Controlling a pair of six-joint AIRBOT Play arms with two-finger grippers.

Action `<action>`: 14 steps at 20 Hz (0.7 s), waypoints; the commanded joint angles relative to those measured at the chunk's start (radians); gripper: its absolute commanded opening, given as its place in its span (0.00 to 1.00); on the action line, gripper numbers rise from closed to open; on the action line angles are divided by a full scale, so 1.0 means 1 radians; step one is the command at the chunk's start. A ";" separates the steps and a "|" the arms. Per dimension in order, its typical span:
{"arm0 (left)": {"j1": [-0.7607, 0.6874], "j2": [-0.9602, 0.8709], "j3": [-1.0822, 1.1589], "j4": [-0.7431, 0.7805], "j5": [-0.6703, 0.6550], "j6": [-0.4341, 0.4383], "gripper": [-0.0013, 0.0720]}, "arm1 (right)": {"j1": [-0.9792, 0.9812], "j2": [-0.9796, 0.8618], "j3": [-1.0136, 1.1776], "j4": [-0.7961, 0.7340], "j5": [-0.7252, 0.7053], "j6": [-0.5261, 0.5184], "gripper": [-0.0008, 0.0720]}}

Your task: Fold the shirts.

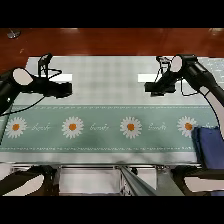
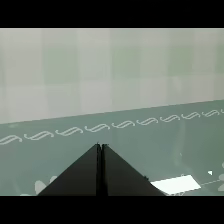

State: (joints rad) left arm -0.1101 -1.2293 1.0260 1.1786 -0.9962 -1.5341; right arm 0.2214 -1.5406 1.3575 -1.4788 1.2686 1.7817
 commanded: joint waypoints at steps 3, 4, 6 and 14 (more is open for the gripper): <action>0.010 -0.006 -0.002 0.007 -0.070 -0.008 0.04 | 0.000 -0.008 0.001 -0.057 0.124 0.013 0.06; 0.010 -0.006 -0.002 0.007 -0.070 -0.008 0.04 | 0.000 -0.008 0.001 -0.057 0.122 0.013 0.06; 0.010 -0.006 -0.002 0.007 -0.070 -0.008 0.04 | 0.000 -0.008 0.001 -0.057 0.123 0.013 0.06; 0.010 -0.006 -0.002 0.007 -0.070 -0.008 0.04 | 0.000 -0.008 0.001 -0.057 0.123 0.013 0.06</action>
State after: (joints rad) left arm -0.1009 -1.2343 1.0241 1.1854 -1.0653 -1.5417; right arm 0.2214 -1.5475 1.3582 -1.5341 1.3884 1.7939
